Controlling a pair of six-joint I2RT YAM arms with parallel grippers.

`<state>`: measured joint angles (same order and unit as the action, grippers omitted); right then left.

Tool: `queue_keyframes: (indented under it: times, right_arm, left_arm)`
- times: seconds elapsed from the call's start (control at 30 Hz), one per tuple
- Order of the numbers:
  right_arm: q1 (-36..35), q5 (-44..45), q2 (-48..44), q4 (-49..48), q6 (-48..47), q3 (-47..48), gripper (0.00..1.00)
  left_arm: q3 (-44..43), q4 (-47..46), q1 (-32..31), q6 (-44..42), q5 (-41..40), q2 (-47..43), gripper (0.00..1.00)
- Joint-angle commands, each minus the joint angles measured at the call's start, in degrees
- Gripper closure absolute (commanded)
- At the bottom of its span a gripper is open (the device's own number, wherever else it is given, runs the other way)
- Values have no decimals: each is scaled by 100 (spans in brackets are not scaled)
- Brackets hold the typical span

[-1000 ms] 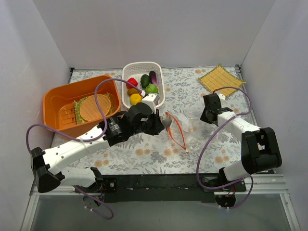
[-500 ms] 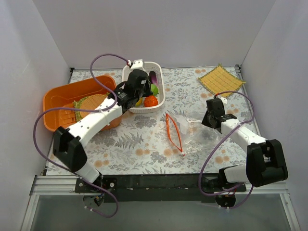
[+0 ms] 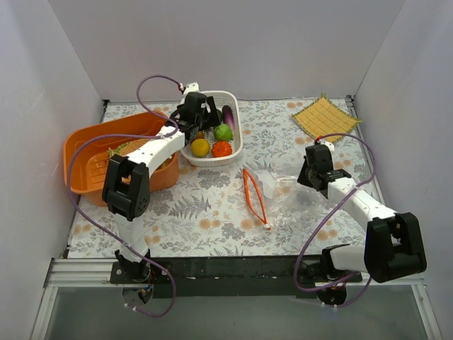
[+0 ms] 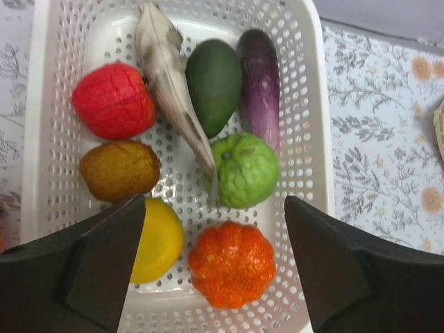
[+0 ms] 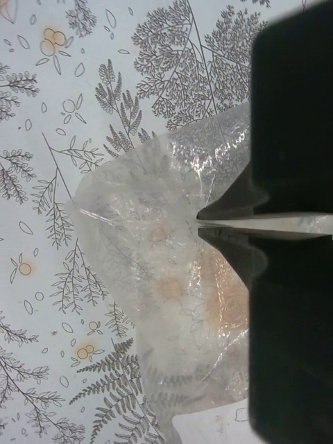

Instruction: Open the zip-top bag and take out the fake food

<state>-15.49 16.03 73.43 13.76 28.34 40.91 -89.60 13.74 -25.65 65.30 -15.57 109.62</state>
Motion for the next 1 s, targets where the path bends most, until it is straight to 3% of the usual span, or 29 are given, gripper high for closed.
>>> queue_keyframes:
  times: [0.0,0.03,0.07,0.17,0.37,0.5,0.67,0.83,0.97]
  right_arm:
    - [10,-170,-302,127,-171,146,74]
    - [10,-197,-346,179,-179,163,68]
    - [10,-258,-460,215,-188,207,57]
    - [10,-416,-671,285,-223,303,42]
    - [-7,-777,-944,513,-250,427,34]
    - [-25,-917,-1251,601,-215,278,31]
    - [-33,-1339,-1953,496,-179,-47,26]
    - [-33,-1314,-2578,741,-179,-197,23]
    - [-33,-1103,-2913,847,-197,-276,14]
  left_arm:
    - [425,-117,-81,289,151,-599,13]
    - [539,-99,-98,343,186,-818,4]
    - [697,-82,-133,369,195,-924,2]
    - [1013,68,-335,510,274,-1346,2]
    - [1638,261,-1204,958,388,-2101,2]
    - [2138,427,-2171,1257,371,-2428,2]
    - [2693,481,-3076,1801,-199,-2919,2]
    - [3421,437,-3183,1969,-34,-3578,2]
    - [3958,-115,-3183,1794,151,-4185,2]
